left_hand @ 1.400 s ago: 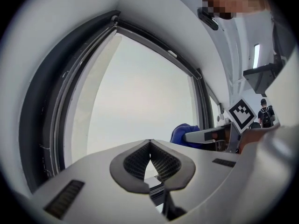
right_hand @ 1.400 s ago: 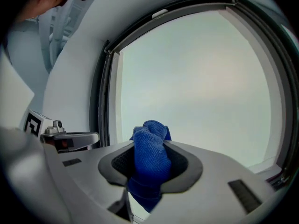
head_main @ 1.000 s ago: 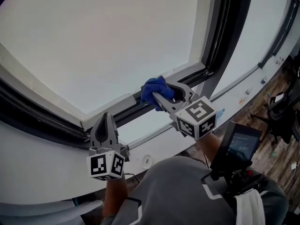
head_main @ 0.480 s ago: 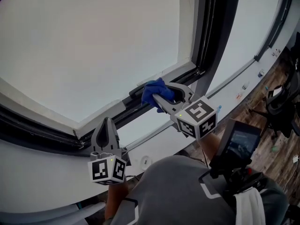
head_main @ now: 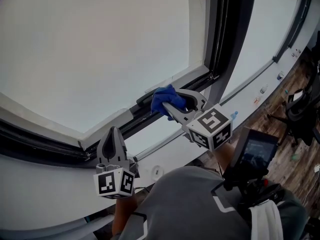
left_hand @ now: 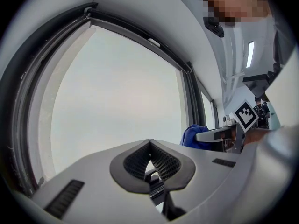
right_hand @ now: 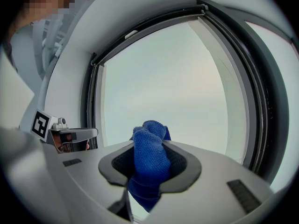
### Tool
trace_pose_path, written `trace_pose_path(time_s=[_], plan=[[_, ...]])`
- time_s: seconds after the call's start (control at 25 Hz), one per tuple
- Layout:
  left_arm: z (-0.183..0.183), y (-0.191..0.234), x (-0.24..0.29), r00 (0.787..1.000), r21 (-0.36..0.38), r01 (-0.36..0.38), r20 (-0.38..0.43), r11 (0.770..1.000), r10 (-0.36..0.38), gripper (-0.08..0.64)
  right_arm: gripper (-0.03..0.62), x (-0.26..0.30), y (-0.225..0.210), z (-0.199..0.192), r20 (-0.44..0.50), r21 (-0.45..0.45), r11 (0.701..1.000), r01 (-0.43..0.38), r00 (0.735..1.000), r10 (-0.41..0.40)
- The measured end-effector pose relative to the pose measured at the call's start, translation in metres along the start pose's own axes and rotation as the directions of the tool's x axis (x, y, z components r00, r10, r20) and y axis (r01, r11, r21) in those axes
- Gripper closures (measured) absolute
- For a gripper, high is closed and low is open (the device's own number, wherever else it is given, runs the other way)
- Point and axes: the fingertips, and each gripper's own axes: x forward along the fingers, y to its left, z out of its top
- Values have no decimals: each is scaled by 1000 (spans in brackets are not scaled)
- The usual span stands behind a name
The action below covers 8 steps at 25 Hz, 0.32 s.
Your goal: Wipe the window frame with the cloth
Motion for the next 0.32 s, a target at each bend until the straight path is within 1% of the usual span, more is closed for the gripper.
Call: trace_pose_path(time_s=[0.16,0.32], plan=[[2,0,3,1000,5,-8,0,1000,8,551,460,0,-2,5,12,-10,1000,-11,1000,11],[3,7,-2,1000,6,9,-2,1000,-9,551,460,6,9,4,9,-16,1000,-7,1000,7]])
